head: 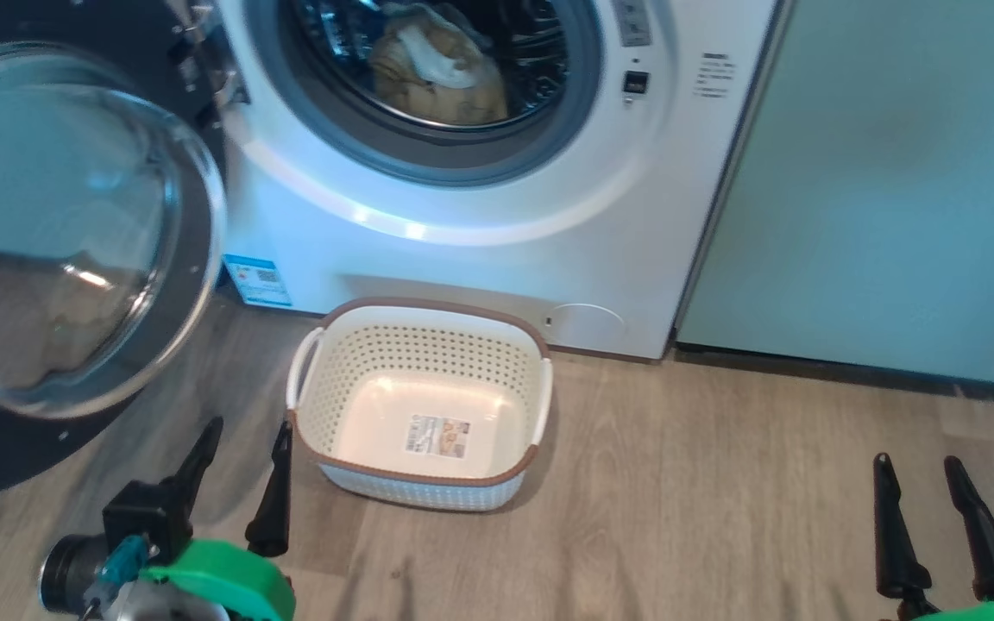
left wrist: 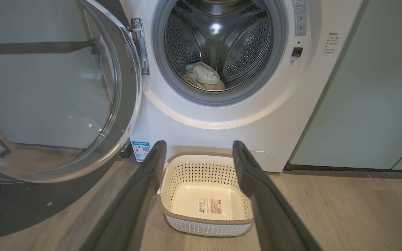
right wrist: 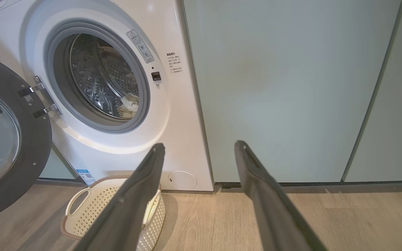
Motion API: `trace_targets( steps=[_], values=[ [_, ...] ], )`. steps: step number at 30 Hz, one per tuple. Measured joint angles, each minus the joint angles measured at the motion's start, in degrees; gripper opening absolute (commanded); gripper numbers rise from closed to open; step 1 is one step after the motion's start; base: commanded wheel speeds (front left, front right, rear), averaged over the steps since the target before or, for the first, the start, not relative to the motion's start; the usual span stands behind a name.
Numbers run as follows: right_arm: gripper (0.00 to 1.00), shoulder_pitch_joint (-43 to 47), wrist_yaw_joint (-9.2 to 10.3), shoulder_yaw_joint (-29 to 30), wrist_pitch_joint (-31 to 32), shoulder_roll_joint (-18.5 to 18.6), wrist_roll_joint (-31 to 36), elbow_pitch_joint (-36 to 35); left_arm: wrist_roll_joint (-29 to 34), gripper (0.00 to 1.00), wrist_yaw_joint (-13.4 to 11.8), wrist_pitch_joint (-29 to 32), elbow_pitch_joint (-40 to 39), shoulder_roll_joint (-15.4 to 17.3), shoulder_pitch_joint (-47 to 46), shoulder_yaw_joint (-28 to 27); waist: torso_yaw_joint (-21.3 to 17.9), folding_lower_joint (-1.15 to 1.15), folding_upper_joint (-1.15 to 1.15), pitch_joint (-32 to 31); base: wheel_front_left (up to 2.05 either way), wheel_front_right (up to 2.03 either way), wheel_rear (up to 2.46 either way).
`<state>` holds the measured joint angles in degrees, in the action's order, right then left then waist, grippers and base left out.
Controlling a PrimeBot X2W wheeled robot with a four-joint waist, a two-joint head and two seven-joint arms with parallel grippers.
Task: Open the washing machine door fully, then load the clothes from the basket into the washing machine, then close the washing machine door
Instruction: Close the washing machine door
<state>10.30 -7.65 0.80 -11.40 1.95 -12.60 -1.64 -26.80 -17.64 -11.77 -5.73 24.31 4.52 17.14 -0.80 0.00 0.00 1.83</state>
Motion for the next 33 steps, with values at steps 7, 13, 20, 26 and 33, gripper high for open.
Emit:
trace_targets(
  steps=[7, 13, 20, 26, 33],
  values=[
    [1.00, 0.03, 0.00, 0.73, 0.59, 0.00, 0.11, -0.33, 0.01, 1.00, -0.18, -0.09, -0.05, 0.01, -0.01, 0.02, 5.43, 0.00, 0.00, -0.25, 0.00, 0.00, 0.00],
    [1.00, 0.03, 0.00, 0.60, 0.86, 0.00, 0.58, -0.44, -0.01, 1.00, -0.19, -0.18, 0.10, 0.00, 0.02, 0.04, 11.37, 0.00, 0.00, -0.37, 0.00, 0.00, 0.00],
    [1.00, -0.03, 0.00, -0.03, 1.36, -0.01, 1.09, -0.53, -0.01, 1.00, -0.19, -0.44, 0.24, -0.10, 0.03, 0.31, 18.84, 0.00, 0.00, -0.17, 0.00, 0.00, 0.00],
    [1.00, -0.08, 0.00, -0.43, 1.87, -0.01, 1.10, -0.53, -0.01, 1.00, -0.24, -0.86, 0.34, -0.04, 0.07, 0.03, 23.68, 0.00, 0.00, -0.19, 0.00, 0.00, 0.00],
    [1.00, -0.13, 0.00, -0.66, 1.87, -0.01, 1.10, -0.53, -0.53, 1.00, -0.24, -0.92, 0.33, -0.03, 0.08, -0.07, 25.48, 0.00, 0.00, 0.01, 0.00, 0.00, 0.00]
  ],
)
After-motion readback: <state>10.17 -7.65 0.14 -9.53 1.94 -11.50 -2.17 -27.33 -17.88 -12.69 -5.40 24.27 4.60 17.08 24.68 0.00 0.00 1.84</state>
